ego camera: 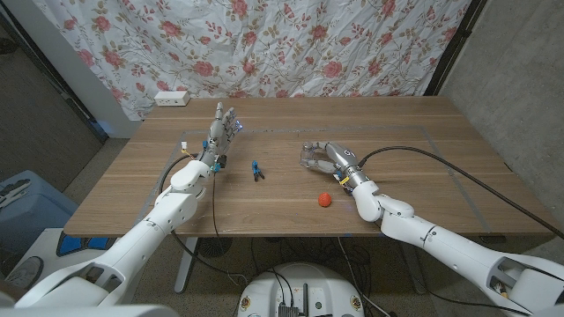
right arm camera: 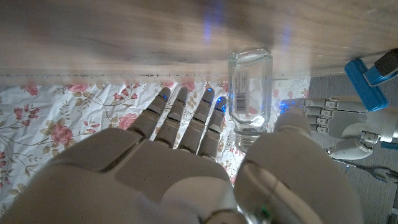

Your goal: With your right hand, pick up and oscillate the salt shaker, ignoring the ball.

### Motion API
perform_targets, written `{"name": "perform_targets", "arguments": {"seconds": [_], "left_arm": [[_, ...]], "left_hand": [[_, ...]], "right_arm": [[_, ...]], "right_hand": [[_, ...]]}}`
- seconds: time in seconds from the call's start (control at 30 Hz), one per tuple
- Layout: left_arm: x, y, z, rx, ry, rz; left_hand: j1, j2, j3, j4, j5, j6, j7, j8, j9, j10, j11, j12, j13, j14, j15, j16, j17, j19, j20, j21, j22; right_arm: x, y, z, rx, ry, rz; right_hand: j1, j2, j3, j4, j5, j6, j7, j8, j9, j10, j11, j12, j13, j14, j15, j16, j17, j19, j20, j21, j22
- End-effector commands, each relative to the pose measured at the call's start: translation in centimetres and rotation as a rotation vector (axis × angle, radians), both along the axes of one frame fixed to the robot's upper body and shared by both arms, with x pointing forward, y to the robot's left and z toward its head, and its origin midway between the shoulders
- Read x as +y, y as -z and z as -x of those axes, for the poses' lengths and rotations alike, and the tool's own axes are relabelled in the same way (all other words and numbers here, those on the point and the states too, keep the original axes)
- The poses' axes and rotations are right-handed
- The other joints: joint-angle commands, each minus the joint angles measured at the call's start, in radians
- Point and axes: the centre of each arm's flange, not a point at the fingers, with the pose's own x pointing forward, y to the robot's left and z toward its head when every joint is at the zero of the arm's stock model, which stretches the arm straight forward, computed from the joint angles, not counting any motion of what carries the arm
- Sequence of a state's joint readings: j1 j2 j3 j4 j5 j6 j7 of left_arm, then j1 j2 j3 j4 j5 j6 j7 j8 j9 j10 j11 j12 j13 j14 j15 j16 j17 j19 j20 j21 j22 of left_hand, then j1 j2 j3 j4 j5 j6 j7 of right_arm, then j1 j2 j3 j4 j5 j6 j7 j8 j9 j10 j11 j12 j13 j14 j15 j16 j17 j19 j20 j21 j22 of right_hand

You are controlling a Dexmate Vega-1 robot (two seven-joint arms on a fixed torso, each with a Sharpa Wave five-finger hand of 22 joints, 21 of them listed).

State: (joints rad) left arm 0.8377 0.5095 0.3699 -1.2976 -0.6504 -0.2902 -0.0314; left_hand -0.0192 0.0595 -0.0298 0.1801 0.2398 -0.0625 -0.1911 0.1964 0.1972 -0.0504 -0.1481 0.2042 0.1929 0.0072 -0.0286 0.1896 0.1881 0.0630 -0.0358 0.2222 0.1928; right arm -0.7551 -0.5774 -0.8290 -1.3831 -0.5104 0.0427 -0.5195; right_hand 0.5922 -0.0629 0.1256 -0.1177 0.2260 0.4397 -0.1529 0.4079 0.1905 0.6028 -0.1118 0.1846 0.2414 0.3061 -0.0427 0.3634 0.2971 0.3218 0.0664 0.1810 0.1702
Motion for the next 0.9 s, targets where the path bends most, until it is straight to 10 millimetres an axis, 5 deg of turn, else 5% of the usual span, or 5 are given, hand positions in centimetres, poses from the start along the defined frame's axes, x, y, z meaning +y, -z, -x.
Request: {"name": "perform_targets", "arguments": {"seconds": [0.03, 0.53, 0.9], "left_arm": [[0.0, 0.0, 0.0, 0.000, 0.000, 0.000], [0.0, 0.0, 0.0, 0.000, 0.000, 0.000], [0.0, 0.0, 0.0, 0.000, 0.000, 0.000]], "left_hand": [[0.000, 0.101, -0.002, 0.006, 0.008, 0.000, -0.010, 0.004, 0.006, 0.001, -0.008, 0.008, 0.004, 0.001, -0.107, 0.005, 0.006, 0.005, -0.025, 0.005, 0.005], [0.000, 0.101, -0.002, 0.006, 0.008, 0.001, -0.009, 0.004, 0.006, 0.001, -0.008, 0.008, 0.004, 0.001, -0.106, 0.005, 0.006, 0.005, -0.024, 0.005, 0.005], [0.000, 0.101, -0.002, 0.006, 0.008, 0.001, -0.008, 0.004, 0.006, 0.001, -0.008, 0.008, 0.004, 0.001, -0.105, 0.005, 0.006, 0.004, -0.024, 0.004, 0.005]], "right_arm": [[-0.5, -0.5, -0.2, 0.035, -0.049, -0.002], [-1.5, -1.6, -0.9, 0.125, -0.163, -0.048], [-2.5, -2.8, -0.7, 0.176, -0.232, -0.160]], "right_hand": [[-0.031, -0.004, -0.010, 0.008, 0.007, -0.032, 0.015, -0.019, 0.000, -0.031, 0.014, -0.001, -0.001, -0.023, -0.012, -0.013, 0.000, -0.025, -0.004, -0.001, 0.001], [-0.146, -0.013, -0.048, 0.036, 0.034, -0.242, 0.048, -0.150, -0.001, -0.233, 0.077, -0.005, -0.018, -0.156, 0.070, -0.084, -0.007, -0.130, 0.016, -0.002, 0.001], [-0.195, -0.003, -0.061, 0.052, 0.036, -0.305, 0.065, -0.193, -0.002, -0.334, 0.119, -0.010, -0.028, -0.228, 0.100, -0.117, -0.007, -0.167, 0.020, 0.001, 0.001]]}}
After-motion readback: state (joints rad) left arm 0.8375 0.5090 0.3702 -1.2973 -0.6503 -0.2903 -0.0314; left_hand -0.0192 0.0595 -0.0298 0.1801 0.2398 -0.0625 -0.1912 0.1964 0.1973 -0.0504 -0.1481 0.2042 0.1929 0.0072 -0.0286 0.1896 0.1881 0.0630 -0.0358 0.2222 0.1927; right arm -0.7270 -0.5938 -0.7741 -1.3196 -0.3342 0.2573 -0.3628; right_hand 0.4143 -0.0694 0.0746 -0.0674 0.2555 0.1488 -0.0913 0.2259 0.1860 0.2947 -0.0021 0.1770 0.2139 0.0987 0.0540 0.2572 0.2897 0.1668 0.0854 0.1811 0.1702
